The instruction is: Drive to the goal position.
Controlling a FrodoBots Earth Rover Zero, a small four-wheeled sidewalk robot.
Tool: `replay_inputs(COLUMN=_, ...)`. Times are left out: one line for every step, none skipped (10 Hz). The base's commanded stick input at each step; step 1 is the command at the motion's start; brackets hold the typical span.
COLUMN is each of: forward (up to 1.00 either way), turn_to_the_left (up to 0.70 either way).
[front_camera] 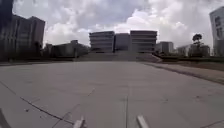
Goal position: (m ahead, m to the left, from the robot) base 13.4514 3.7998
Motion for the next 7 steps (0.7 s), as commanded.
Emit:
replay_inputs(forward=0.70, turn_to_the_left=0.02)
replay_inputs(forward=0.70, turn_to_the_left=0.02)
replay_inputs(forward=0.70, turn_to_the_left=0.03)
replay_inputs(forward=0.70, turn_to_the_left=0.18)
replay_inputs(forward=0.70, turn_to_the_left=0.34)
replay_inputs(forward=0.70, turn_to_the_left=0.35)
replay_inputs(forward=0.70, turn_to_the_left=0.35)
